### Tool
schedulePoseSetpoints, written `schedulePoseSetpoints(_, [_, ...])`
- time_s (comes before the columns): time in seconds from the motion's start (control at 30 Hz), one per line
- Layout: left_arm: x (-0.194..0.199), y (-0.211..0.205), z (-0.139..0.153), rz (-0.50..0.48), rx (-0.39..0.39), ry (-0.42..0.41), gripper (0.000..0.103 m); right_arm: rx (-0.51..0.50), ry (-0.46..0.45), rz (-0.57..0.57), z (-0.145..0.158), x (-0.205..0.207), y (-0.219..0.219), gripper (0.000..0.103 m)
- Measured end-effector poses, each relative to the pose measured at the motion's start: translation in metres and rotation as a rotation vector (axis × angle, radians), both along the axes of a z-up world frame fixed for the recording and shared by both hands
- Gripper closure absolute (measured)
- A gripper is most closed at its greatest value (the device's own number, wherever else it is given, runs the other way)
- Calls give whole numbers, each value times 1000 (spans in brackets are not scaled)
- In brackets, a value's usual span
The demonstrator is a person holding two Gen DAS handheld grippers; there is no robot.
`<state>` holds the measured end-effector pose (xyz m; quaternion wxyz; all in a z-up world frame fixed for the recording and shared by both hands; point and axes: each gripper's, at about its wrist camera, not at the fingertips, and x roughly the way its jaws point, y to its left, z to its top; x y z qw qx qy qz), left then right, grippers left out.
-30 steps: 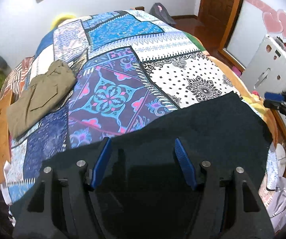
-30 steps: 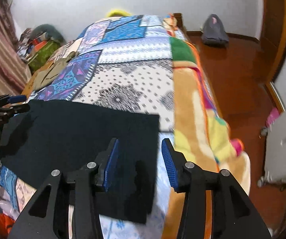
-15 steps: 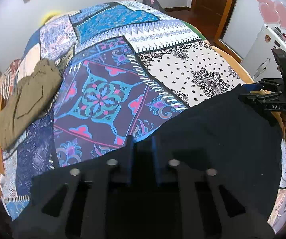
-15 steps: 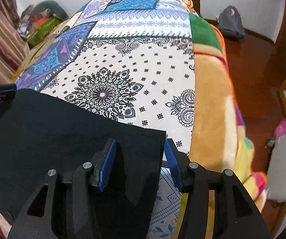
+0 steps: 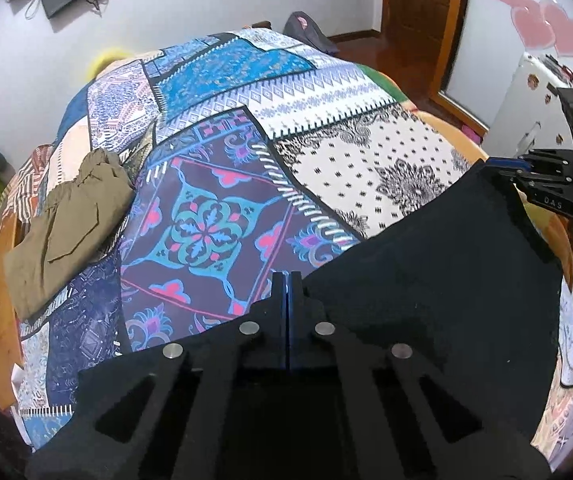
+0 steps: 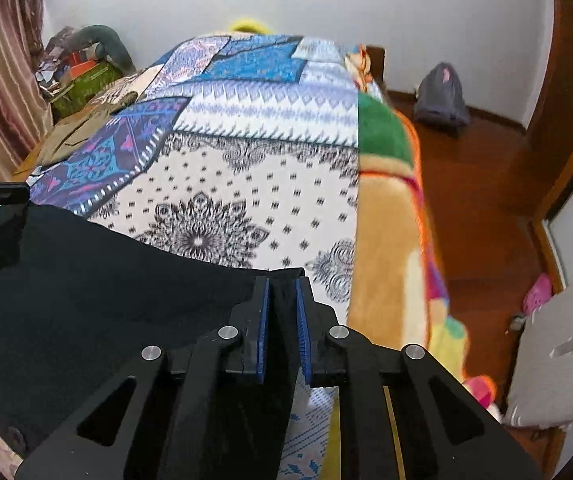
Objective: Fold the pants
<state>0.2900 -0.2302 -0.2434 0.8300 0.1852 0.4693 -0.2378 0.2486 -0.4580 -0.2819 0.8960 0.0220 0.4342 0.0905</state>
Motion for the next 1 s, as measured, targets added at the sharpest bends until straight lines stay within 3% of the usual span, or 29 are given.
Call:
schedulePoseSetpoints(0.2, [4,8,-4,54,-13,24,103,-30,100,-3,-28,14,10,89])
schedulePoseSetpoints(0.3, [3,26,5,105,-34,17,102,-81,114,-28,-26,13,14,74])
schedulePoseSetpoints(0.37, [0,42,15,142,-47,-3,101,-116,103,-38,-14,10,16,56])
schedulePoseSetpoints(0.4, [-2,53,20,165,-52,-11,101,-119,86,-37,-6,7,16,55])
schedulePoseSetpoints(0.57, [-16,114,47,295,-87,-47,91,-50,1,16,41,-7,36,54])
schedulePoseSetpoints(0.73, [-37,189,67,430,-55,-100,75,42,-67,170,80,-12,97,52])
schedulePoseSetpoints(0.83, [-52,240,69,515,-24,-115,70,64,-73,259,85,-9,140,52])
schedulePoseSetpoints(1.0, [-70,308,44,611,-25,-49,70,76,-36,409,78,4,221,52])
